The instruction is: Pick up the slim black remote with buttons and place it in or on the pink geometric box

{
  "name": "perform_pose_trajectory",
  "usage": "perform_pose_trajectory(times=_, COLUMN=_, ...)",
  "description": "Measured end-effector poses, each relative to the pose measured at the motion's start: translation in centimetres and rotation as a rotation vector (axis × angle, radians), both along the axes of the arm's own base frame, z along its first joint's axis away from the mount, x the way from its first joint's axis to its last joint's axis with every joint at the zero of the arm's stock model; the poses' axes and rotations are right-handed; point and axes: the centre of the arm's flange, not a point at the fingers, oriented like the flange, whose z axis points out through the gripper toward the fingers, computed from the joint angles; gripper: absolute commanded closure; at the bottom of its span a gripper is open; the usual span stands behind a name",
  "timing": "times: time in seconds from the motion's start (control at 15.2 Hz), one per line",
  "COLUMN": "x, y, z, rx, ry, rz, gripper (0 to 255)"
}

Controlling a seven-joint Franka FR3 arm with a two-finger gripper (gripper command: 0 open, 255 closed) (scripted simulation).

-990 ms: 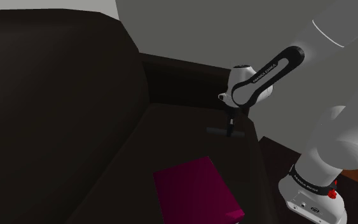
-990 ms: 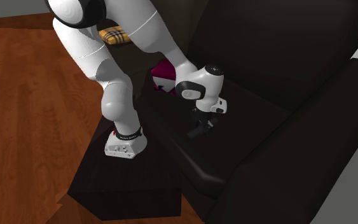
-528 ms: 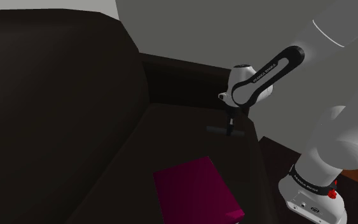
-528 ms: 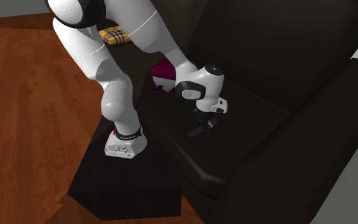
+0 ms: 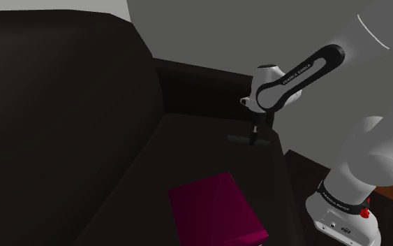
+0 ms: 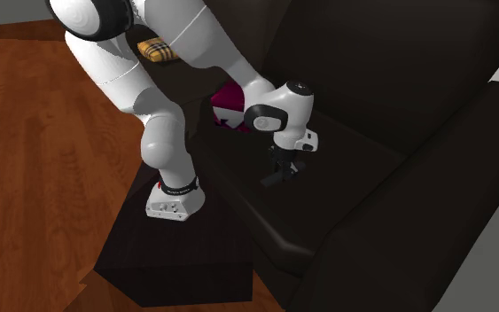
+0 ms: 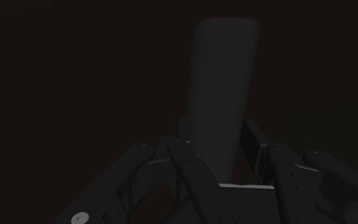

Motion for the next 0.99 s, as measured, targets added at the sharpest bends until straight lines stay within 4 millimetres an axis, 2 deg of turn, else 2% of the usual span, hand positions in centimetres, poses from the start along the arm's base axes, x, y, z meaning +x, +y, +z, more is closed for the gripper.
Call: perform_pose_trajectory(times=0.99, x=0.0, y=0.0, z=7.9, rx=0.0, ry=0.0, rz=0.0, gripper=255)
